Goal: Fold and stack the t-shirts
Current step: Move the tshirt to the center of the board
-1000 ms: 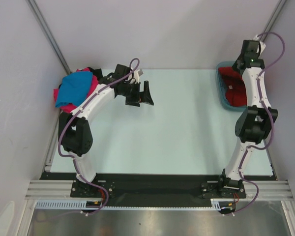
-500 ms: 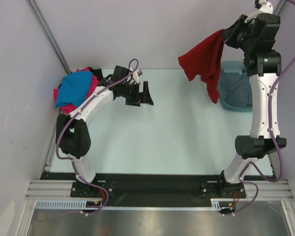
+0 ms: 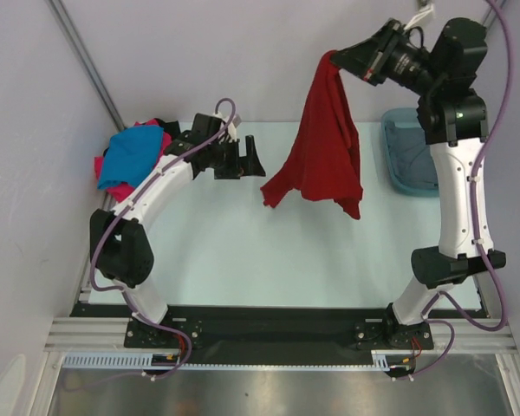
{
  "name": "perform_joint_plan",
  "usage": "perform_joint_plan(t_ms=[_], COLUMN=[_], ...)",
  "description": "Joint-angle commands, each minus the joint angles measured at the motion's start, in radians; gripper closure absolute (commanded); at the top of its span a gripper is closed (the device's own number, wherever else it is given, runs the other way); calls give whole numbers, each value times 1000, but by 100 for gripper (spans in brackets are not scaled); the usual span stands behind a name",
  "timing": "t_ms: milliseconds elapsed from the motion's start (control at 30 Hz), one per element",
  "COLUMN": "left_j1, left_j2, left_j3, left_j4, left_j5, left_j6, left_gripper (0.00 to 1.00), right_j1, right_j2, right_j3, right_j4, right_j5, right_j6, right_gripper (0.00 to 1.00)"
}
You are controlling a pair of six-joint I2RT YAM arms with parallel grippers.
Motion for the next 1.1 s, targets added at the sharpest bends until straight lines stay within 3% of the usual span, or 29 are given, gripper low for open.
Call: perform_joint_plan(t_ms=[0,133,300,467,600,700,900,1000,1067], left_j1=[23,33,48,60,70,70,71,71,74], left_j2=[-66,-81,-109,-132,-151,-163,-184,-195,-200], left_j3=[-7,7,6,10,3,-8,-10,-16,-22], left_j4=[34,32,35,23,23,28,29,26,28], left_j5=[-67,-118,-164,-235,-230,-218,-210,-212,-215], left_j6=[-33,-36,-46,-50,-52,-53,-46,-39,-36], left_gripper=[3,2,2,2,2,2,2,2,2], right_j1=[78,132,113,67,0,-57,-121,-118,-86], right_j2=[-37,-88,-137,-222,-213,-179,-137,-88,-78], right_j3=[-15,-66,-63,-239,-238,-164,-169,-193,-306], right_j4=[84,115,19,-11,135,144,461,425,423], right_j5=[-172,-206,-265,-252,-353,-425,-578,-608,-593], right_j6=[102,171,170,130,234,275,556,555,532], right_gripper=[100,100,100,100,100,100,100,100,100])
